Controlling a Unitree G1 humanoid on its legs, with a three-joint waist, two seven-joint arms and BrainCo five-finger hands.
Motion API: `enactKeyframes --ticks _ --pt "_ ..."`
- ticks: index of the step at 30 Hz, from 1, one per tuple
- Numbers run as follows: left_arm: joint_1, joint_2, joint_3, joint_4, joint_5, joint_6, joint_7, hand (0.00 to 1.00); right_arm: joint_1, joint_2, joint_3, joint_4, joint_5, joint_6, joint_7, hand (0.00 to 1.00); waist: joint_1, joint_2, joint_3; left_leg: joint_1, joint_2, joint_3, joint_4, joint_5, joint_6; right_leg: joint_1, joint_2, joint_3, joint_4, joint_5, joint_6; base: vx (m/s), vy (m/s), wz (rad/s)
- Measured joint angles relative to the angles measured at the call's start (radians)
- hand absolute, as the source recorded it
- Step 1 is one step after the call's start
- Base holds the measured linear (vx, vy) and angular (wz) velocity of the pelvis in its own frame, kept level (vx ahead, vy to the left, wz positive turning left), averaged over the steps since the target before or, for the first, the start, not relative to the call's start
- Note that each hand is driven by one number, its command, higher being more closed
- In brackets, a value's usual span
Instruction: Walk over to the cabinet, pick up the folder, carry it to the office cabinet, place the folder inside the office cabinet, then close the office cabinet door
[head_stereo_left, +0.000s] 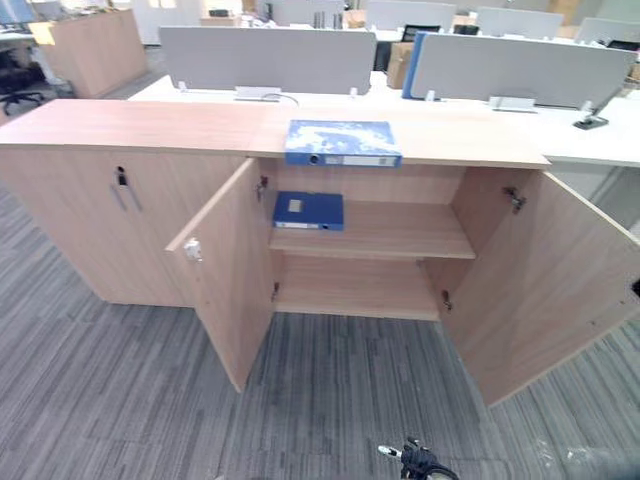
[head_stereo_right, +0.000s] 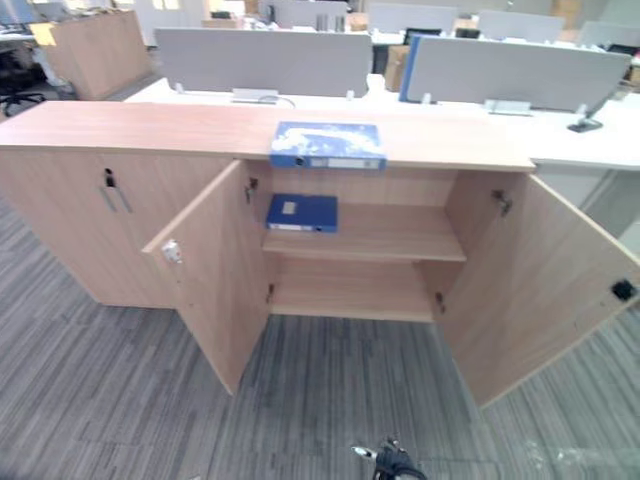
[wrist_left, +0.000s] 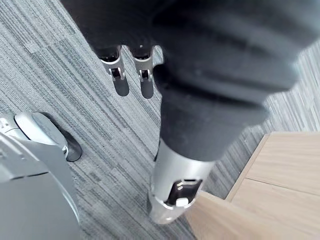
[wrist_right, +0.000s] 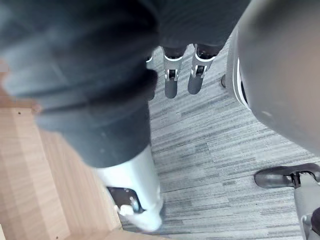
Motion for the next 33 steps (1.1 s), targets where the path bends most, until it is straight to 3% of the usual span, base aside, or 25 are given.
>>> enactKeyframes --ticks 2,5,10,12,13,15,16,18,20,21,22,23,24,27,29,33 --pt "-0.003 -0.001 0.0 0.001 -0.017 0.002 -0.001 0.0 -0.001 -0.002 -0.002 -0.004 0.001 -0.001 0.0 0.0 -0.007 -0.007 0.006 0.003 0.001 -0.006 -0.019 0.008 -0.014 0.006 0.003 -0.024 -0.02 -0.038 0.017 0.04 -0.173 -0.03" --pt "-0.003 -0.002 0.004 -0.001 -0.021 0.001 0.0 0.0 0.001 0.0 -0.018 -0.002 0.001 -0.003 -0.002 0.0 -0.017 -0.011 0.006 0.031 0.025 -0.025 -0.063 0.021 -0.035 0.006 0.022 -0.055 0.009 -0.096 0.007 0.07 -0.178 0.19" --pt "0.001 0.005 0.007 0.009 -0.029 0.0 0.003 0.0 -0.003 0.002 -0.092 0.024 0.003 -0.006 -0.014 0.0 -0.024 -0.013 0.0 0.029 0.095 -0.063 -0.019 -0.008 -0.08 0.053 0.099 -0.083 -0.027 -0.148 -0.007 0.17 -0.131 0.12" --pt "0.004 0.018 0.009 0.013 -0.039 0.0 0.004 0.0 -0.006 -0.001 -0.1 0.041 0.003 -0.009 -0.024 0.0 -0.024 -0.019 0.0 -0.026 0.105 -0.067 0.146 -0.042 -0.074 0.083 0.121 -0.082 -0.041 -0.155 -0.012 0.23 -0.126 -0.1" --pt "0.001 0.028 0.011 0.013 -0.039 0.001 0.004 0.0 -0.008 0.0 -0.1 0.049 0.003 -0.01 -0.024 0.0 -0.023 -0.031 0.007 -0.098 0.107 -0.071 0.33 -0.049 -0.068 0.108 0.128 -0.078 -0.045 -0.155 -0.01 0.28 -0.135 -0.23" --pt "0.004 0.031 0.011 0.013 -0.039 0.001 0.004 0.0 -0.009 -0.005 -0.1 0.055 0.003 -0.01 -0.025 0.0 -0.02 -0.023 0.013 -0.166 0.129 -0.07 0.541 -0.031 -0.07 0.159 0.149 -0.065 -0.07 -0.156 -0.016 0.23 -0.046 -0.39" --pt "0.011 0.031 0.011 0.012 -0.047 0.002 0.004 0.0 -0.01 -0.005 -0.099 0.059 0.002 -0.009 -0.029 0.0 -0.006 -0.03 0.027 -0.236 0.139 -0.066 0.726 -0.014 -0.064 0.209 0.161 -0.048 -0.095 -0.161 -0.024 0.22 0.014 -0.42" --pt "0.01 0.036 -0.006 0.012 -0.049 0.002 0.004 0.0 -0.015 -0.019 -0.1 0.084 0.002 -0.006 -0.036 0.0 0.002 -0.034 0.035 -0.297 0.117 -0.032 0.813 -0.087 -0.041 0.244 0.15 -0.015 -0.111 -0.164 -0.028 0.26 0.088 -0.52" --pt "0.011 0.041 -0.023 0.009 -0.051 0.001 0.004 0.0 -0.034 -0.027 -0.1 0.102 0.002 -0.004 -0.039 0.0 0.005 -0.035 0.064 -0.331 0.079 0.016 0.743 -0.123 -0.041 0.262 0.114 0.017 -0.105 -0.165 -0.027 0.23 0.214 -0.61" --pt "0.018 0.043 -0.04 0.009 -0.051 0.001 0.004 0.0 -0.035 -0.03 -0.098 0.103 0.002 -0.004 -0.039 0.0 0.008 -0.028 0.065 -0.329 0.057 0.03 0.584 -0.089 -0.039 0.261 0.096 0.044 -0.096 -0.176 -0.008 0.17 0.201 -0.54" --pt "0.029 0.041 -0.049 0.009 -0.051 0.0 0.004 0.0 -0.034 -0.034 -0.097 0.1 0.002 -0.003 -0.039 0.0 0.008 -0.014 0.062 -0.317 0.054 0.033 0.48 -0.015 -0.03 0.26 0.1 0.057 -0.089 -0.188 0.011 0.22 0.269 -0.52" --pt "0.025 0.051 -0.073 0.023 -0.052 0.002 0.003 0.0 -0.036 -0.035 -0.09 0.096 0.0 -0.004 -0.038 0.0 0.01 -0.007 0.067 -0.283 0.041 0.031 0.405 -0.065 -0.013 0.257 0.09 0.08 -0.081 -0.224 0.062 0.18 0.197 -0.08" --pt "0.009 0.067 -0.092 0.02 -0.051 0.0 0.002 0.0 -0.038 -0.031 -0.083 0.1 -0.002 -0.002 -0.037 0.0 0.012 -0.027 0.071 -0.279 0.006 0.034 0.373 -0.058 -0.004 0.246 0.062 0.083 -0.079 -0.222 0.054 0.23 0.275 0.09" --pt "0.014 0.068 -0.098 0.014 -0.024 0.001 0.002 0.0 -0.061 -0.033 -0.077 0.115 -0.06 -0.002 -0.029 0.0 0.019 -0.033 0.062 -0.218 -0.054 0.06 0.273 -0.03 0.029 0.255 0.032 0.105 -0.106 -0.199 0.02 0.15 0.153 0.06" --pt "0.026 0.069 -0.098 0.016 -0.015 0.001 0.002 0.0 -0.069 -0.027 -0.048 0.122 -0.074 -0.003 -0.025 0.0 0.02 -0.033 0.049 -0.184 -0.066 0.073 0.211 -0.01 0.035 0.257 0.023 0.114 -0.116 -0.171 -0.001 0.11 0.066 -0.2" --pt "0.034 0.074 -0.098 0.038 -0.013 0.002 0.002 0.0 -0.057 -0.023 -0.038 0.122 -0.076 -0.003 -0.023 0.0 0.019 -0.031 0.006 -0.092 -0.072 0.089 -0.006 0.086 0.031 0.237 0.029 0.116 -0.152 -0.073 0.005 0.1 -0.007 -0.18"
